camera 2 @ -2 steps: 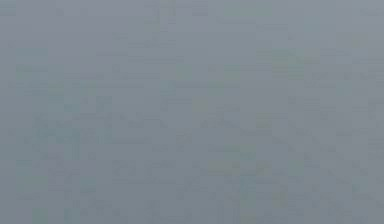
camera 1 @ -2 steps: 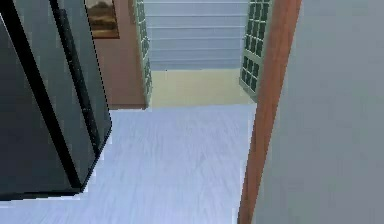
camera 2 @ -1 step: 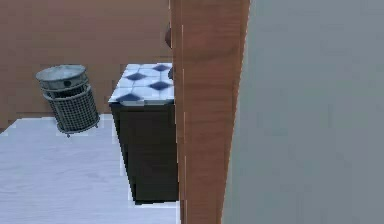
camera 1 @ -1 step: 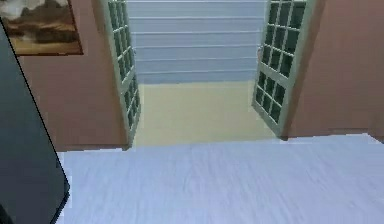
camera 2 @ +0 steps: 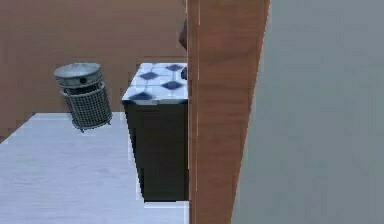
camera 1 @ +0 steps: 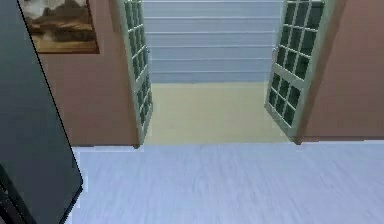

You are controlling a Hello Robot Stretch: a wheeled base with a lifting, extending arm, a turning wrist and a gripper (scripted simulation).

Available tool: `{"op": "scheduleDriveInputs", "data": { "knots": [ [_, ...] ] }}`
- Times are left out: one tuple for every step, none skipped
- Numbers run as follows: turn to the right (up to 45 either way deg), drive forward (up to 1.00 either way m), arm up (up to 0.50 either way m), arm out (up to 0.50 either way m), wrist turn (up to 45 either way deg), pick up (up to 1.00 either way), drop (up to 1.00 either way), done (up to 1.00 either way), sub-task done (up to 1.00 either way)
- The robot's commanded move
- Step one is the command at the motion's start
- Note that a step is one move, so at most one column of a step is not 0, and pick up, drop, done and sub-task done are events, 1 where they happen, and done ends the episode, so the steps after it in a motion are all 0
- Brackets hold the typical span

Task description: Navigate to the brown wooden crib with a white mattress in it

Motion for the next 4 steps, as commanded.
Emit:
{"op": "scheduleDriveInputs", "data": {
  "knots": [
    [0.0,0.45,0.00,0.00,0.0,0.00,0.00,0.00,0.00],
    [15.0,0.00,0.00,0.00,0.0,0.00,0.00,0.00,0.00],
    [0.0,1.00,0.00,0.00,0.0,0.00,0.00,0.00,0.00],
    [0.0,1.00,0.00,0.00,0.0,0.00,0.00,0.00,0.00]
  ]
}}
